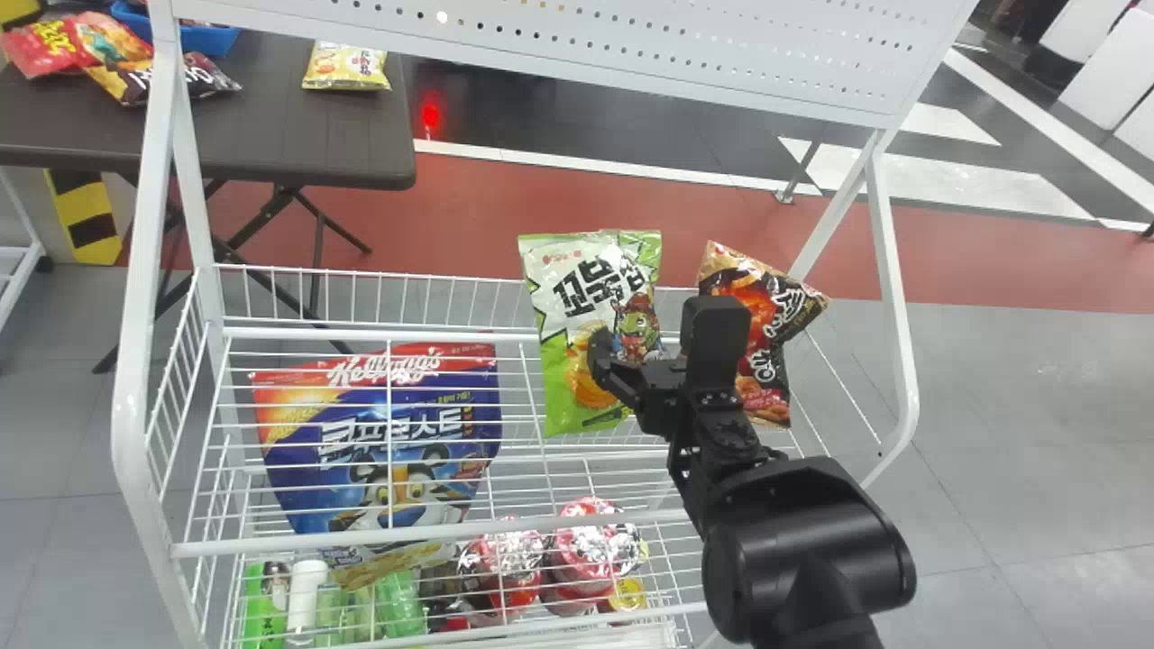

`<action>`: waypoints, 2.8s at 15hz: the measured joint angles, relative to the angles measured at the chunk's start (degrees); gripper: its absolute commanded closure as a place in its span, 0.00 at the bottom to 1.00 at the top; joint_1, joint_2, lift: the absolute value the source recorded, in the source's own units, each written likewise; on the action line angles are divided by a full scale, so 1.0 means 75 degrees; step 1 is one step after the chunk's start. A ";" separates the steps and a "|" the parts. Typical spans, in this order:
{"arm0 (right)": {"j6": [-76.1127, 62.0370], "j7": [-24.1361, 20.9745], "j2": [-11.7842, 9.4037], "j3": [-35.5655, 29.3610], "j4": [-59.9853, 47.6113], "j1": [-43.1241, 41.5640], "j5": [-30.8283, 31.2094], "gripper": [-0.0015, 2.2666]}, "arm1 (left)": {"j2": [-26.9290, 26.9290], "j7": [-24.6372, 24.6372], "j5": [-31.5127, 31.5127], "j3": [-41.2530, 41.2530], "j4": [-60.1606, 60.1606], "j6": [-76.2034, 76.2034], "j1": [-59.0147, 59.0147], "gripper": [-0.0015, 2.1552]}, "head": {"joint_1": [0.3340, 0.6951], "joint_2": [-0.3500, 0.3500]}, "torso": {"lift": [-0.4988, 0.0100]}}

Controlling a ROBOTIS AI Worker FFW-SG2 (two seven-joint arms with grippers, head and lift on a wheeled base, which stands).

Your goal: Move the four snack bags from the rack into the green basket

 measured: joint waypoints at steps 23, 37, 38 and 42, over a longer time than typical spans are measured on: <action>0.2761 0.2503 0.0390 -0.1622 -0.5753 0.5510 -0.1911 0.94 | -0.0053 0.0270 0.0021 0.0017 -0.0018 -0.0113 -0.0058 0.95 | 1.00 0.00 | 0.98; 0.3926 0.2819 -0.0160 -0.0059 -0.3563 0.5984 -0.2000 0.94 | -0.0066 0.0267 0.0082 0.0005 -0.0018 -0.0259 -0.0057 0.95 | 1.00 0.00 | 0.98; 0.3786 0.2819 -0.0168 0.0084 -0.3405 0.5874 -0.1988 0.94 | -0.0066 0.0253 0.0082 -0.0006 -0.0018 -0.0258 -0.0057 0.95 | 1.00 0.00 | 0.98; 0.3543 0.2736 -0.0134 0.0533 -0.2654 0.5152 -0.2025 0.94 | -0.0060 0.0243 0.0068 -0.0040 -0.0071 -0.0231 -0.0027 0.95 | 1.00 0.00 | 0.98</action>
